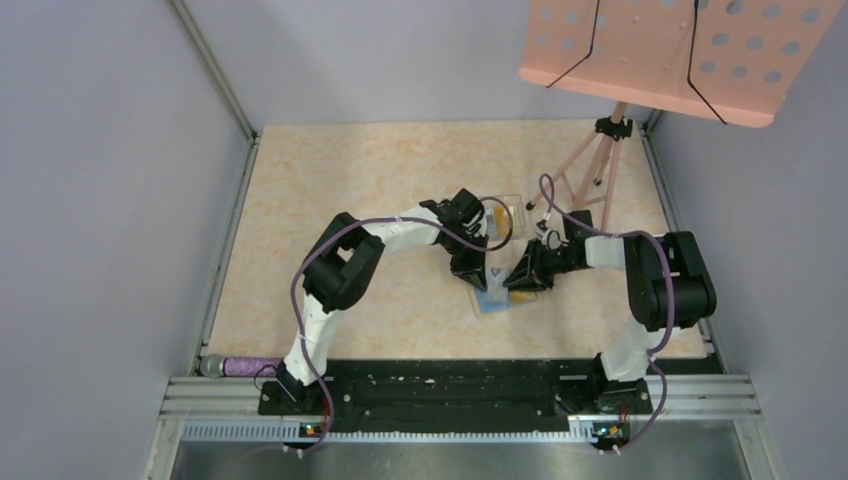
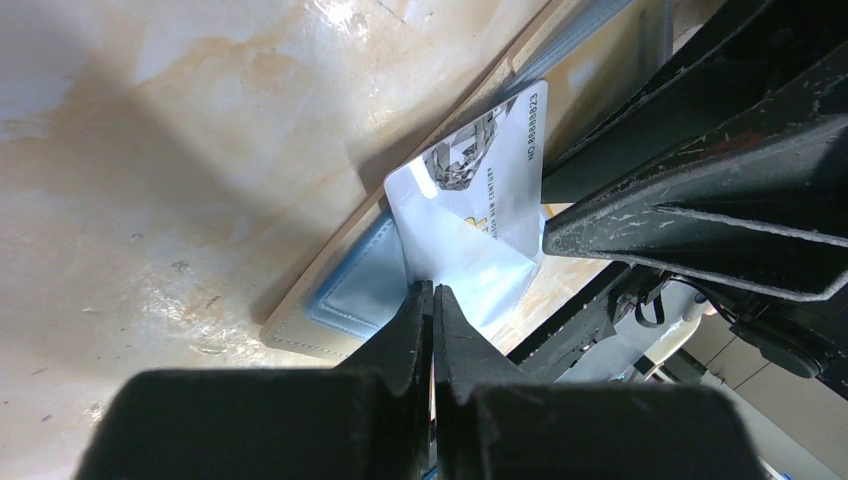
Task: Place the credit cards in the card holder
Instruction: Insert the credit card into the card holder.
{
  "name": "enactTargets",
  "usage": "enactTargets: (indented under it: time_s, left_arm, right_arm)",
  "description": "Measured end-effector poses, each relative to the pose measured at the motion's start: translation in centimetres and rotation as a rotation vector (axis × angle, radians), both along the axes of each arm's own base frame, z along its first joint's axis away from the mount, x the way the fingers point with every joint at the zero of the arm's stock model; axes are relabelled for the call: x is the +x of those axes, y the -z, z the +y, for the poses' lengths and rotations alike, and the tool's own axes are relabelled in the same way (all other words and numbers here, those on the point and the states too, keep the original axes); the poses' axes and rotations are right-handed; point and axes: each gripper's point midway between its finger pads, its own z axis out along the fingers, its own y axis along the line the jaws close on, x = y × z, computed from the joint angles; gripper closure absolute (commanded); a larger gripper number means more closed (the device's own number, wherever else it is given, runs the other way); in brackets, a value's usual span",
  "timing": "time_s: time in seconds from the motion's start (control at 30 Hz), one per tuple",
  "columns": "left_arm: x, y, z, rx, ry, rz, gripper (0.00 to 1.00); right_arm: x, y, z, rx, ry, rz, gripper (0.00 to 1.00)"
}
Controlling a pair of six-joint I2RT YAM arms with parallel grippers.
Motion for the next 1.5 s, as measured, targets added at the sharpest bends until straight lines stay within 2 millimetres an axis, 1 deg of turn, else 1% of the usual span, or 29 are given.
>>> enactTargets:
  time_s: [0.13,0.23,0.27,0.4,0.5,0.6,0.8,0.9,1.07,1.17,1.23,1.3,1.4,1.43,1.47,1.5]
  left_arm:
    - [0.0,0.0,0.1,0.003,0.001,0.001,1.0]
    - [0.0,0.0,0.2,0.007,0.0,0.004,1.0]
    - [0.0,0.0,0.2,0.008,-0.001,0.004,1.0]
    - [0.0,0.0,0.3,0.01,-0.001,0.004,1.0]
    - [0.0,0.0,0.2,0.009,-0.001,0.003,1.0]
    - [0.0,0.1,0.2,0.009,-0.001,0.002,1.0]
    - [0.0,0.1,0.2,0.011,-0.002,0.001,1.0]
    - [0.0,0.1,0.2,0.011,-0.002,0.001,1.0]
    - [0.0,0.1,0.2,0.01,-0.002,0.001,1.0]
    - [0.0,0.1,0.2,0.008,-0.001,0.001,1.0]
    - [0.0,0.1,0.1,0.003,-0.001,0.002,1.0]
    - [0.0,0.1,0.1,0.002,0.0,0.002,1.0]
    - [0.0,0.1,0.1,-0.001,0.0,0.0,1.0]
    - [0.0,0.1,0.1,-0.002,0.0,0.0,0.97]
    - [0.0,0.1,0.1,-0.002,0.0,-0.002,0.94]
    - [0.1,0.1,0.1,0.001,-0.001,-0.006,0.91]
  right_arm:
    - [0.2,0.3,-0.1,-0.01,0.018,-0.037,0.83]
    - [0.5,0.3,-0.1,-0.006,0.039,-0.066,0.83]
    - [0.7,0.3,0.0,-0.004,0.046,-0.071,0.82]
    - [0.9,0.3,0.0,-0.004,0.067,-0.064,0.67]
    - [0.7,-0.1,0.0,-0.02,0.068,-0.066,0.62]
    - [0.7,-0.3,-0.4,-0.06,0.071,-0.069,0.61]
    - [0.2,-0.3,-0.8,-0.095,0.057,-0.049,0.64]
    - [0.0,-0.2,-0.6,-0.081,0.046,-0.038,0.64]
    - [-0.6,0.2,0.3,-0.013,0.019,0.011,0.63]
    - [-0.7,0.2,0.6,0.012,0.015,0.022,0.63]
    - [-0.6,0.2,0.8,0.03,0.012,0.027,0.65]
    - [-0.6,0.2,0.9,0.041,0.009,0.026,0.71]
    - [-0.5,0.5,0.8,0.037,0.009,0.016,0.9]
    - [-0.5,0.6,0.8,0.028,0.01,0.014,0.96]
    - [-0.4,0.8,0.7,0.018,0.011,0.01,1.0]
    - [-0.4,0.9,0.6,0.012,0.008,0.005,1.0]
